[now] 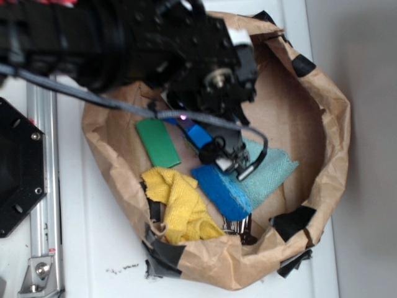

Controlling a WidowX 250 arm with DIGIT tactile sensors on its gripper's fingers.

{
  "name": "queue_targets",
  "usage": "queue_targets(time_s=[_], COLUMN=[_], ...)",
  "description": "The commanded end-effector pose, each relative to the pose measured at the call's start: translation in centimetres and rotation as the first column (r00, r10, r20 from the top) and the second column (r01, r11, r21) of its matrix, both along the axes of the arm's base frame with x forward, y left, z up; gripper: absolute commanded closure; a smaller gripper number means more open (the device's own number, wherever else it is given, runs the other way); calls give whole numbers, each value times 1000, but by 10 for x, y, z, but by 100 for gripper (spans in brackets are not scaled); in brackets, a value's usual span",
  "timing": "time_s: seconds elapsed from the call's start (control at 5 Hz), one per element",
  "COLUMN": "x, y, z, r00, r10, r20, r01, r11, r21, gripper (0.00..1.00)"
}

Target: Grab the blue block.

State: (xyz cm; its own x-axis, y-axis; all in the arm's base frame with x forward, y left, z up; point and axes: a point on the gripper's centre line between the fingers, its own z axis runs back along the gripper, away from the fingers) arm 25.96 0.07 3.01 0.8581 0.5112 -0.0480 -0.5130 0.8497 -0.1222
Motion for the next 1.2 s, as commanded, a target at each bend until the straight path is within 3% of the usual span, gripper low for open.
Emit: queue_targets(time_s=[0.0,0.2,0.4,0.8,1.0], x=[24,17,9,2,8], y=[-10,-6,0,17,15], z=[-25,-31,-12,83,131], r00=[998,999,997,960,925], r10=[-65,-53,-67,-181,-305], r20=[18,3,41,212,227], r01=[64,53,62,152,272], r11=[997,995,992,978,948], r21=[49,88,109,145,168], gripper=[10,100,100,100,100])
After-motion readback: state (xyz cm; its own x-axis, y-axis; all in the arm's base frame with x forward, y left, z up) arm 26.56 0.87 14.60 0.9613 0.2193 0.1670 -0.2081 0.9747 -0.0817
